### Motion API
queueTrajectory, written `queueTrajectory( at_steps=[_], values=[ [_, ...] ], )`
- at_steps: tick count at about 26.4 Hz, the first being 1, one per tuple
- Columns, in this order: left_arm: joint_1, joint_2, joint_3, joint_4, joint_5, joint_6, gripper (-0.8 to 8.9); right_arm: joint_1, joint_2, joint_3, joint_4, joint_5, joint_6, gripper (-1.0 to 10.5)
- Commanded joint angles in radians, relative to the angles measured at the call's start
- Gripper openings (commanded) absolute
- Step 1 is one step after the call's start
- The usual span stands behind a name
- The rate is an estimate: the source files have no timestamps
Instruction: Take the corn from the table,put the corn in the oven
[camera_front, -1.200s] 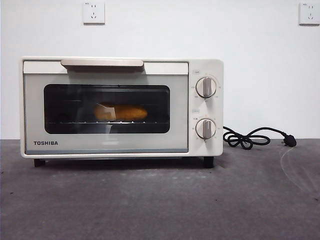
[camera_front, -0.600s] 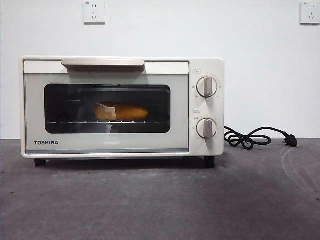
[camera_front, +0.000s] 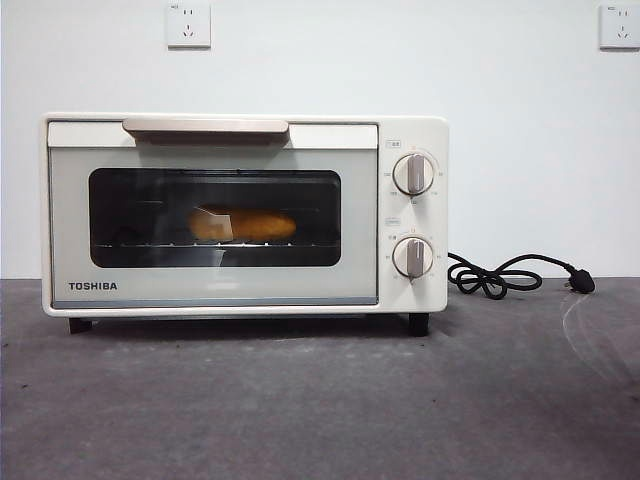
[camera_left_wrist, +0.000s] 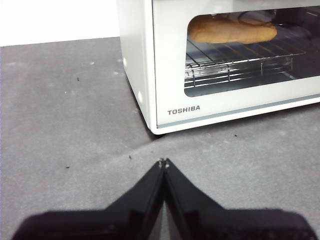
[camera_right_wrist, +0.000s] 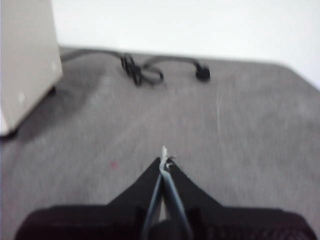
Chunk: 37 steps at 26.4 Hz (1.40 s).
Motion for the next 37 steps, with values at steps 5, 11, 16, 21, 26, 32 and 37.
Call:
queueTrajectory(
  at_steps=[5,11,16,21,26,32,37],
  values=[
    [0.002,0.0,-0.006,0.01,-0.002,0.009,-0.04,-0.001,0.0,-0.011,0.008,0.008,0.024,0.0],
    [0.002,0.0,-0.006,0.01,-0.003,0.009,-0.04,-0.001,0.001,-0.011,0.011,0.018,0.021,0.0],
    [0.002,0.0,-0.006,0.01,-0.003,0.009,-0.04,-0.001,0.001,-0.011,0.011,0.018,0.021,0.0],
    [0.002,0.0,-0.006,0.01,-0.003,0.009,-0.04,-0.001,0.001,-0.011,0.011,0.018,0.021,0.0],
    [0.002,-0.001,-0.006,0.01,-0.003,0.009,-0.04,-0.001,0.001,-0.011,0.011,0.018,0.021,0.0],
    [0.002,-0.066,-0.006,0.011,-0.003,0.016,-0.04,-0.001,0.001,-0.011,0.011,0.018,0.021,0.0],
    [-0.001,-0.066,-0.006,0.009,-0.002,0.016,-0.04,-0.001,0.001,-0.011,0.012,0.018,0.021,0.0]
  ],
)
